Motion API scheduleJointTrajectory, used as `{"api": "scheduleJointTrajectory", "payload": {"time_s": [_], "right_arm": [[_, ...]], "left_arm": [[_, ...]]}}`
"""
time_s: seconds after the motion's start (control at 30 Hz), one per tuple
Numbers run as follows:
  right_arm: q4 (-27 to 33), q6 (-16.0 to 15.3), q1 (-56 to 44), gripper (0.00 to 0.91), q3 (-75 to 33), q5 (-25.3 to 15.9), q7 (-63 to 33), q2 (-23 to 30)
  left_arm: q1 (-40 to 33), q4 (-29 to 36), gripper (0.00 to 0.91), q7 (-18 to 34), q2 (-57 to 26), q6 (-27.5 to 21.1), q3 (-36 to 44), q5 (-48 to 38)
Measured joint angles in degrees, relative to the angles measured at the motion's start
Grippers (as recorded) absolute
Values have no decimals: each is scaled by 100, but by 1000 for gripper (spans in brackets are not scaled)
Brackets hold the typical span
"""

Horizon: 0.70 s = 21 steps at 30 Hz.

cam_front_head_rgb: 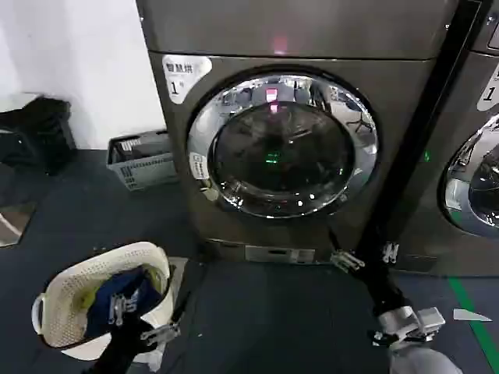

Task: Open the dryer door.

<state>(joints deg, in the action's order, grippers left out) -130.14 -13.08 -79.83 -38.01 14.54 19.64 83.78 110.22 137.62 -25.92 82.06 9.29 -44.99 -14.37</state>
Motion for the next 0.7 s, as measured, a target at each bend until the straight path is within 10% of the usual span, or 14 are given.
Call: {"api": "scheduleJointTrajectory", "payload": {"time_s": [0.7], "right_arm": [[2025, 23, 2989, 907, 2386, 1257, 721, -2150]], "left_arm": [[3, 78, 907, -81, 92, -60, -19, 186]]}}
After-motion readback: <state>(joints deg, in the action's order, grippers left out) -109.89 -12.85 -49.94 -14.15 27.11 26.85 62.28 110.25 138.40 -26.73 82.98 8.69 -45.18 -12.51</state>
